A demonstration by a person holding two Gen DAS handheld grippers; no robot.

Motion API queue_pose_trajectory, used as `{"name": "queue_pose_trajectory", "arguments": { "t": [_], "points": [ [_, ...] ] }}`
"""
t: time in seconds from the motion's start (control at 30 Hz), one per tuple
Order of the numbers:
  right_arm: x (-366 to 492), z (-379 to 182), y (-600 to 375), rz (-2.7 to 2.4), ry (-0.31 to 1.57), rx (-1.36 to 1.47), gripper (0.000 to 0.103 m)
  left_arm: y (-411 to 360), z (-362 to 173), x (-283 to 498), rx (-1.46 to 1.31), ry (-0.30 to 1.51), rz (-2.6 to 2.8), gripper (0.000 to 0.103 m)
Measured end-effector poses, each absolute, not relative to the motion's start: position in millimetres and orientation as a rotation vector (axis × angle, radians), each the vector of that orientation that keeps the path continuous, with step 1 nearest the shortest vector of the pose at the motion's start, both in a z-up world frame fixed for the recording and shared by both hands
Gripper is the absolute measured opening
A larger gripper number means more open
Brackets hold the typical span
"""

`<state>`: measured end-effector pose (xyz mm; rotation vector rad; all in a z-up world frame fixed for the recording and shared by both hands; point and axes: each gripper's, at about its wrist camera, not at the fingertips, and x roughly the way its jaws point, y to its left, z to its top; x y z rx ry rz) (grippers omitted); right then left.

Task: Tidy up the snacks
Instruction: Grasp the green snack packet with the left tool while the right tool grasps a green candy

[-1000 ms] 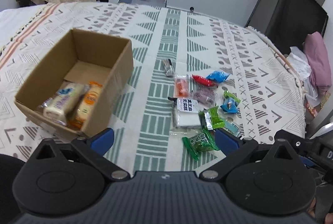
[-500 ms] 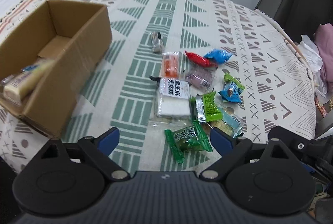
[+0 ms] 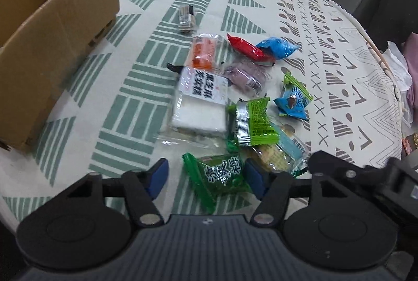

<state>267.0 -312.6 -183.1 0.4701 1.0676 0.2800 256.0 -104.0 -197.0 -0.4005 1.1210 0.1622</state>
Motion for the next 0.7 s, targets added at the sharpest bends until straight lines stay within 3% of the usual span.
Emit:
{"name": "queue_pose_trajectory", "arguments": {
  "t": [0.1, 0.2, 0.7],
  "points": [
    [272, -189, -311, 0.291, 1.09, 0.487, 0.084, -104, -202, 258, -0.431, 1.128, 0.16, 0.04],
    [276, -195, -311, 0.299, 1.106, 0.506, 0.077, -104, -202, 259, -0.448, 1.121, 0.156, 0.037],
    [297, -204, -283, 0.325, 1.109, 0.44, 0.075, -87, -185, 250, -0.435, 1.07, 0.178, 0.036]
  ]
}}
